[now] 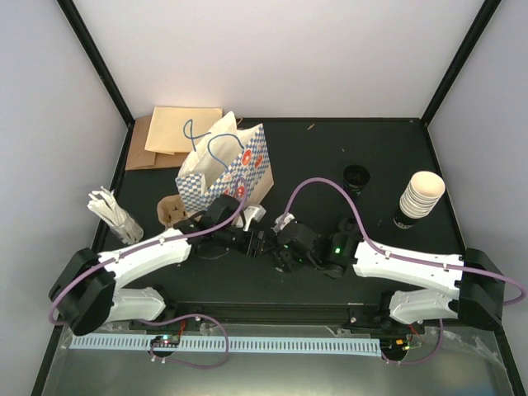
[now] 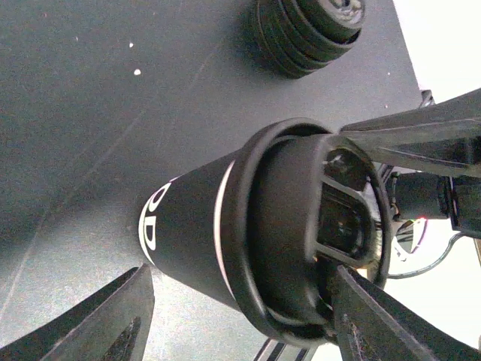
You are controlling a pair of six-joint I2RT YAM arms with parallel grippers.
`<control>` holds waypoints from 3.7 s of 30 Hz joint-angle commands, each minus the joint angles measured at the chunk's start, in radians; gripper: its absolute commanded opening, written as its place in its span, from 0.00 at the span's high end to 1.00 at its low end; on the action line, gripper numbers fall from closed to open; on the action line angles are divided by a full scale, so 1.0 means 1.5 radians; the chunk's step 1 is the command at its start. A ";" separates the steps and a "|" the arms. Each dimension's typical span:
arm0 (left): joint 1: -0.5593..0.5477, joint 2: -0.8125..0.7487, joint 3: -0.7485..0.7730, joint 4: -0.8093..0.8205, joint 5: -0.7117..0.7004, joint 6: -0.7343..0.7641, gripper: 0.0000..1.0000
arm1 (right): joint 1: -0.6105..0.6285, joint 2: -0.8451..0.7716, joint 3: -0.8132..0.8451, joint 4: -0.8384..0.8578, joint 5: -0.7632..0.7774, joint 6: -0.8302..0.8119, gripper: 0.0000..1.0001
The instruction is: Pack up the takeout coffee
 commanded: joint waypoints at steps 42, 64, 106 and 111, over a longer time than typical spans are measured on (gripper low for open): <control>-0.108 -0.015 0.197 -0.198 -0.162 0.190 0.25 | -0.138 -0.303 -0.142 -0.052 -0.199 0.231 0.42; -0.191 0.161 0.326 -0.310 -0.284 0.206 0.21 | -0.174 -0.384 -0.321 0.188 -0.328 0.441 0.57; -0.191 0.211 0.307 -0.294 -0.266 0.186 0.34 | -0.174 -0.271 -0.341 0.047 -0.243 0.551 0.72; -0.191 0.214 0.294 -0.287 -0.258 0.183 0.34 | -0.174 -0.241 -0.357 0.038 -0.245 0.544 0.74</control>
